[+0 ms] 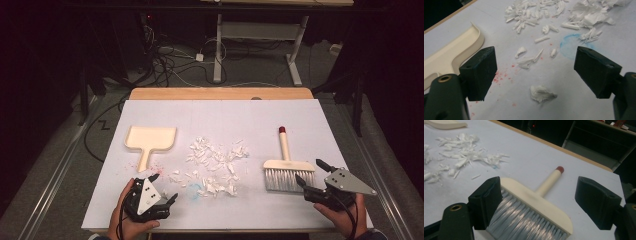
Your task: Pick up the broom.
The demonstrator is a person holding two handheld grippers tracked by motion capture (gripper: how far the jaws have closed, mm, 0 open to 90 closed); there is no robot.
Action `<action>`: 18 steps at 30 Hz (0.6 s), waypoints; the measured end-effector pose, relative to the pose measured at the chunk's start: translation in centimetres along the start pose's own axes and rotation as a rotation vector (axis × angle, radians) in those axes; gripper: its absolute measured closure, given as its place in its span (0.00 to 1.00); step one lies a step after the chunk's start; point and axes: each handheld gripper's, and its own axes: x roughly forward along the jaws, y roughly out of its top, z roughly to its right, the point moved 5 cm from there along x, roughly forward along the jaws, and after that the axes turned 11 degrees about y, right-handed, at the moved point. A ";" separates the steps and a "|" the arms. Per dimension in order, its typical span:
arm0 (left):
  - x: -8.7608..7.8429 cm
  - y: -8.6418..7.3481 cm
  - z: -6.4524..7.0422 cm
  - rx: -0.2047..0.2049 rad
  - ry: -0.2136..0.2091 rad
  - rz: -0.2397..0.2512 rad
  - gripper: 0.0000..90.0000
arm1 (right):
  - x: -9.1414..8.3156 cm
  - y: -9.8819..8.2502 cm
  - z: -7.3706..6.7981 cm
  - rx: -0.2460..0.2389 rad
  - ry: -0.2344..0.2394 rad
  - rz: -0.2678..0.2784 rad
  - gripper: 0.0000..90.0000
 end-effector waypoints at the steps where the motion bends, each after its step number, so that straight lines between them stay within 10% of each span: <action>1: 0.1 0.1 0.1 0.000 0.000 0.001 0.20 | 0.0 0.0 0.0 0.007 -0.001 0.000 0.25; 18: 0.6 0.0 0.3 0.020 -0.020 -0.004 0.20 | 1.7 1.0 0.7 0.023 -0.019 -0.035 0.28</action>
